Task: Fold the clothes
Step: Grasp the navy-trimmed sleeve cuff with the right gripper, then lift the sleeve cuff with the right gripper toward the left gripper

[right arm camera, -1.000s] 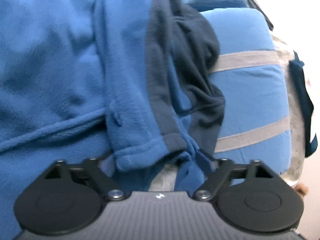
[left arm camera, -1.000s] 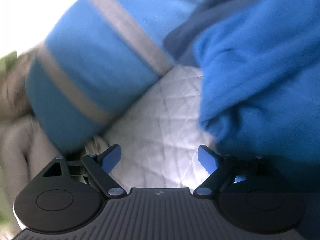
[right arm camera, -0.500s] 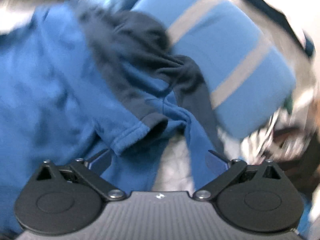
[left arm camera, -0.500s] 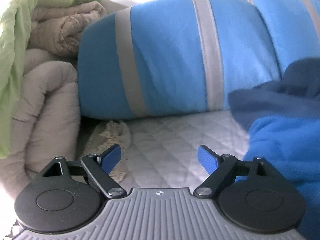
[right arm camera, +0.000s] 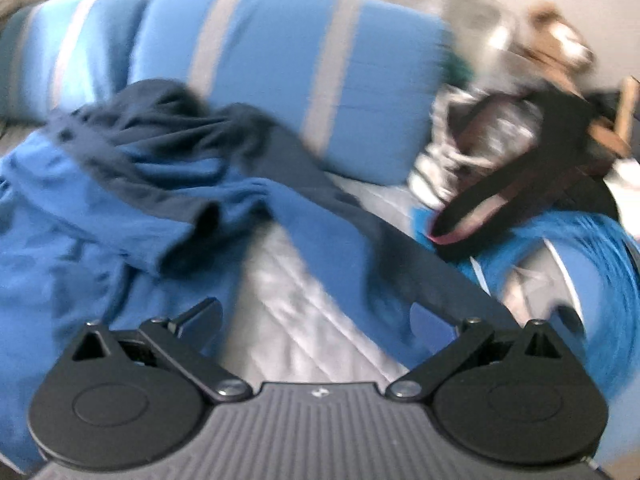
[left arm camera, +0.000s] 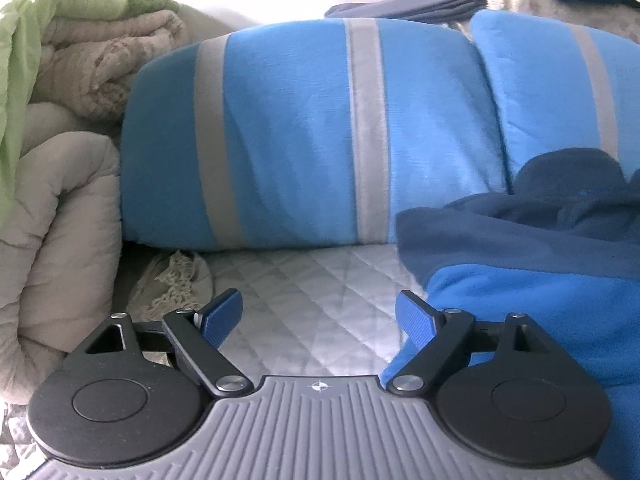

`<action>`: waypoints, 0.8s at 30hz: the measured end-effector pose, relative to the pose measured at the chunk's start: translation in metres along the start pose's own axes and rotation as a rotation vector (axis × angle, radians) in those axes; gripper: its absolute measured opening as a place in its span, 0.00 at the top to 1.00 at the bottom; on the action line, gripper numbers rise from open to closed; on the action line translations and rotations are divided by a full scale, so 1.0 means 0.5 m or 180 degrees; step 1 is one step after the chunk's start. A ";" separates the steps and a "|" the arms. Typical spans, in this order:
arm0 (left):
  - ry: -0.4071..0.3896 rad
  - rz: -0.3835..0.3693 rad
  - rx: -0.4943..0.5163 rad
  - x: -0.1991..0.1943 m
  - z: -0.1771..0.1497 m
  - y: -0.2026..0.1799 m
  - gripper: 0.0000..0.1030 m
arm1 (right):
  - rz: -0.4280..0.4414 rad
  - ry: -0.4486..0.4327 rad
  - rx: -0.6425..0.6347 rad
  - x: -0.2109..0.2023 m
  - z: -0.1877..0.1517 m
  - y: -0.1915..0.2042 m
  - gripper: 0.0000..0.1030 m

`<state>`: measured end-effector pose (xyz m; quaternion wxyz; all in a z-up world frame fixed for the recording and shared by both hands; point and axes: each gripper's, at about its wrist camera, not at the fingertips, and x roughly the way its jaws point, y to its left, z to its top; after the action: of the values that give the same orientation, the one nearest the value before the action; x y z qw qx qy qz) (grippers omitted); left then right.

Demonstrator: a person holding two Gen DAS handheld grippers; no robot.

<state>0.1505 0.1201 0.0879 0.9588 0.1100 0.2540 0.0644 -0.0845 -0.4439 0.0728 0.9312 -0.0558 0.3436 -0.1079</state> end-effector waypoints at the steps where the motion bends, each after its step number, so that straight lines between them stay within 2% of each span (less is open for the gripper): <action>1: 0.0000 -0.0010 0.0015 0.000 0.001 -0.004 0.18 | -0.0044 -0.0036 0.0063 -0.007 -0.017 -0.015 0.00; 5: -0.0035 -0.0049 0.0067 -0.001 0.003 -0.019 0.18 | -0.0228 -0.0214 0.0305 -0.038 -0.083 -0.073 0.00; 9: -0.0061 -0.0054 0.0126 0.001 0.003 -0.030 0.18 | -0.0488 -0.0302 0.0635 -0.047 -0.125 -0.143 0.06; 14: -0.0044 -0.0034 0.0190 0.005 0.001 -0.038 0.18 | -0.0813 -0.0348 0.1241 -0.025 -0.134 -0.250 0.30; 17: -0.0063 -0.0014 0.0260 0.006 -0.002 -0.045 0.18 | -0.0914 -0.0368 0.1572 -0.004 -0.134 -0.311 0.43; 22: -0.0084 -0.0032 0.0394 0.008 -0.005 -0.058 0.18 | -0.0933 -0.0320 0.1720 0.052 -0.138 -0.371 0.60; 24: -0.0087 -0.0044 0.0452 0.008 -0.007 -0.063 0.18 | -0.0947 -0.0304 0.1774 0.073 -0.139 -0.387 0.62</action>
<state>0.1544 0.0909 0.0753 0.9523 0.1769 0.2456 0.0381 -0.1343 -0.6426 0.0316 0.8997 0.1469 0.2449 -0.3301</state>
